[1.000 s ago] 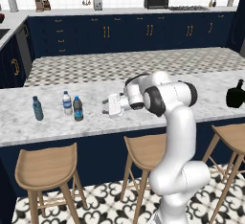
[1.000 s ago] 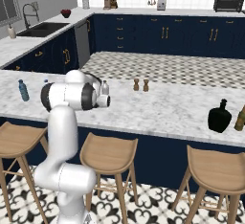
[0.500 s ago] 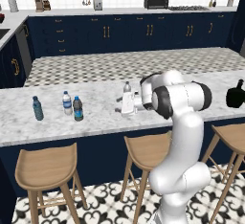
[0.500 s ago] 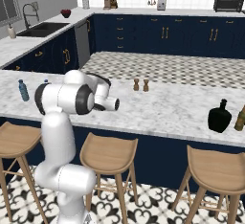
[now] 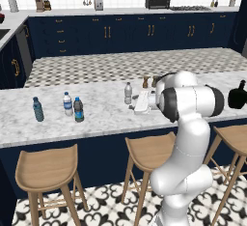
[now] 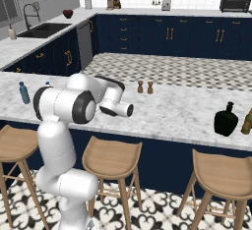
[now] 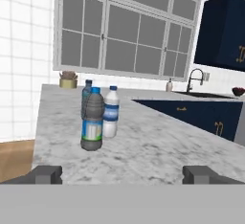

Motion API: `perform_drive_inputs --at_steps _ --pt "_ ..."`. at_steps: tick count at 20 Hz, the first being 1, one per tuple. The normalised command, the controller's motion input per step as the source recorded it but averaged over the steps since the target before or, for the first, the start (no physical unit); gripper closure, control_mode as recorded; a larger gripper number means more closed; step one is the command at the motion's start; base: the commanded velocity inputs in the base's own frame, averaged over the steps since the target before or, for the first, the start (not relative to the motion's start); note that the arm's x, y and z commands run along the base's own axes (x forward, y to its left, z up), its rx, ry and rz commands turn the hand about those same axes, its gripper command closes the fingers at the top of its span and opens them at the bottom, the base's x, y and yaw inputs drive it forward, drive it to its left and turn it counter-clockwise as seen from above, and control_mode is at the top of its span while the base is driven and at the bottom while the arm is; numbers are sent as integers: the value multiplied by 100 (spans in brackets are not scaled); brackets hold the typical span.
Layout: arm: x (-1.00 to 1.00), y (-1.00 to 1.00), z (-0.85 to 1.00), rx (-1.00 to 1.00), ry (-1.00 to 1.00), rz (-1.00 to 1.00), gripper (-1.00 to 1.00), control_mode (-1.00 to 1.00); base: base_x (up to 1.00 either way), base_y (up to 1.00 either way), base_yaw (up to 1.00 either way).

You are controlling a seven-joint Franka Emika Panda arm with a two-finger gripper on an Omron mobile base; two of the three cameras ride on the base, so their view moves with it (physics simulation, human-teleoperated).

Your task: Move the plastic bottles in the middle to the plastics group, and the glass bottles in the middle to the glass group.

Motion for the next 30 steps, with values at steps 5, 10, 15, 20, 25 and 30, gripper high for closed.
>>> perform_drive_inputs --at_steps 5,10,15,20,25,30 --pt "0 -64 0 -7 0 -16 -100 -100 0 0 0" --pt "33 -45 1 -10 3 -12 -100 -100 0 0 0" --pt "44 -14 3 -7 11 -6 -100 -100 0 0 0" --pt "28 0 -9 -2 0 0 -100 -100 0 0 0" --pt "4 0 -12 0 0 0 -100 -100 0 0 0" --pt "38 -6 -12 0 0 0 -100 -100 0 0 0"
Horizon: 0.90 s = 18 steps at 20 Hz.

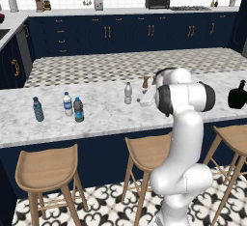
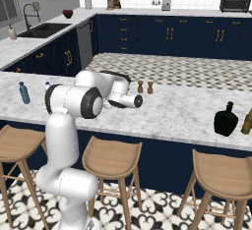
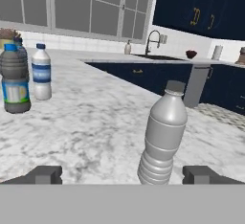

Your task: Move the plastic bottles in the middle to the plastics group, and the glass bottles in the middle to the glass group.

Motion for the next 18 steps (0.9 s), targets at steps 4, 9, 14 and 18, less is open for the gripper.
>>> perform_drive_inputs --at_steps 4,9,14,18 --pt "40 -9 -10 0 0 -1 -100 -100 0 0 0" --pt "29 -6 -10 0 0 0 -100 -100 0 0 0" --pt "11 0 -12 0 0 0 -100 -100 0 0 0" --pt "7 0 -14 0 0 0 -100 -100 0 0 0"
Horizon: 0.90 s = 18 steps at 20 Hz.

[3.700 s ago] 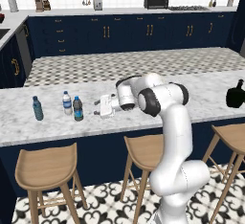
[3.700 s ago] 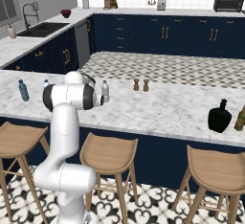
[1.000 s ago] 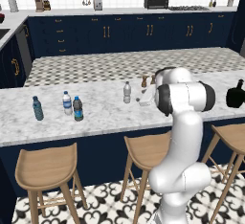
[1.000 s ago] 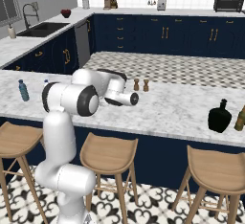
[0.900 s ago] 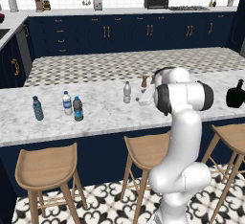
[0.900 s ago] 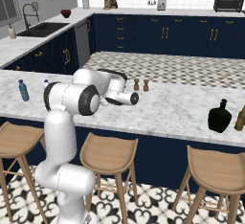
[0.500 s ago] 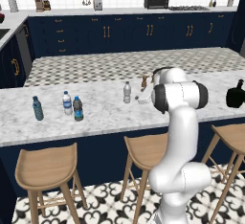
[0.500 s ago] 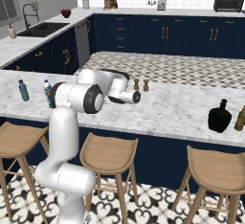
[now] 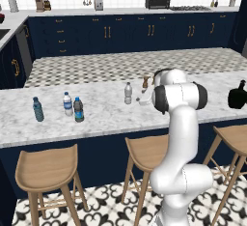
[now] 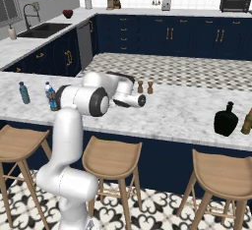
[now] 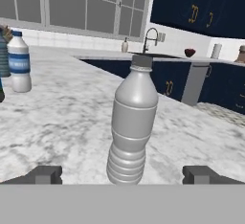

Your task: Move the plastic bottles in the middle to the plastics group, and the glass bottles in the middle to the glass group.

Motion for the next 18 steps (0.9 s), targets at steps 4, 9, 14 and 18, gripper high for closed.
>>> perform_drive_inputs --at_steps 4,9,14,18 --pt "8 0 -9 0 0 0 -100 -100 0 0 0" --pt "2 7 -2 0 0 0 -100 -100 0 0 0" --pt "7 17 0 0 0 -2 -100 -100 0 0 0" --pt "2 17 0 0 0 -1 -100 -100 0 0 0"
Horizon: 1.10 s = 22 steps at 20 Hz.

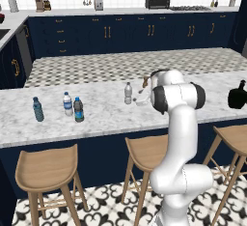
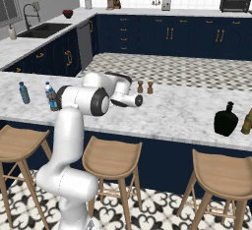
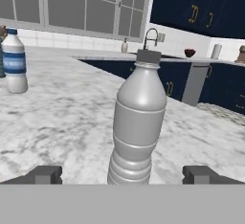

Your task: Move the plastic bottles in the middle to the plastics group, and the glass bottles in the middle to the glass group.

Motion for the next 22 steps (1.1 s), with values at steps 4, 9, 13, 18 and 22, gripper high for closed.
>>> perform_drive_inputs --at_steps 4,9,13,18,22 --pt "18 9 0 0 0 -1 -100 -100 0 0 0" --pt "21 3 -5 0 0 0 -100 -100 0 0 0" --pt "15 2 -15 0 0 0 -100 -100 0 0 0" --pt "11 6 -13 0 0 0 -100 -100 0 0 0" --pt "14 8 -7 0 0 0 -100 -100 0 0 0"
